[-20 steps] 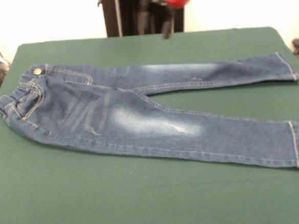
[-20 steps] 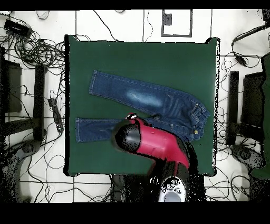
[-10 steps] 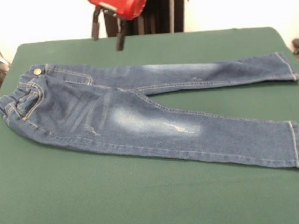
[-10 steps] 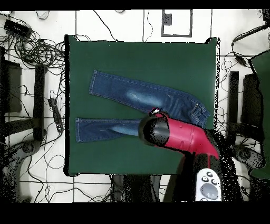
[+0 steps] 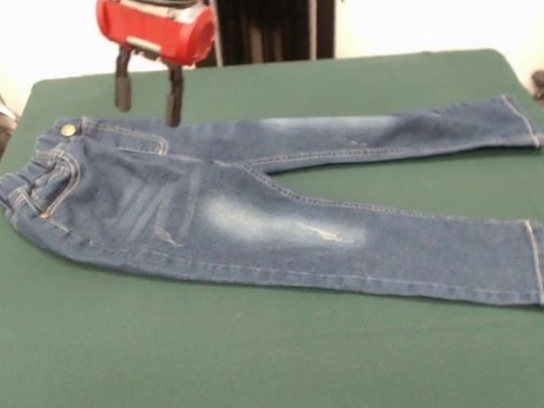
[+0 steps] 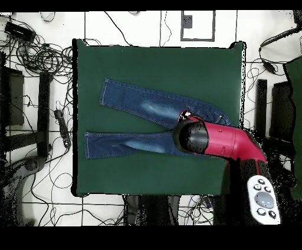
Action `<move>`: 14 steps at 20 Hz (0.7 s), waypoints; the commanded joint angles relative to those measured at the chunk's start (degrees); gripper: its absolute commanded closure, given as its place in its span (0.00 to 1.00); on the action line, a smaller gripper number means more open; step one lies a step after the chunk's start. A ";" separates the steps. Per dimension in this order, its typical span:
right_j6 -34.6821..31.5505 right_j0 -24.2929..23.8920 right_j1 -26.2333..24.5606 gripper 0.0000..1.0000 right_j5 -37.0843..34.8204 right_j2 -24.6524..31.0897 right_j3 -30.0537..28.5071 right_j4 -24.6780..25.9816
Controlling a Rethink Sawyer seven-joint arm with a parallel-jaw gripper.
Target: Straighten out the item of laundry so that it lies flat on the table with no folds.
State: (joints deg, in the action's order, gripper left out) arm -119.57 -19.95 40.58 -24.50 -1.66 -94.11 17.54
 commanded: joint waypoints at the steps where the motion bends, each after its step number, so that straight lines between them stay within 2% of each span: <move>1: 16.20 -4.94 -4.12 0.00 1.07 14.76 1.41 6.19; 7: 13.49 -7.87 -4.81 0.00 2.82 17.71 0.23 11.70; 10: 12.71 -8.99 -4.43 0.00 0.51 19.45 -1.02 12.13; 14: 10.37 -9.54 -3.94 0.00 0.95 19.66 -2.50 13.92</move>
State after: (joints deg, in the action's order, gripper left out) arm -119.57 -30.23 40.41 -24.13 8.72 -93.13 28.09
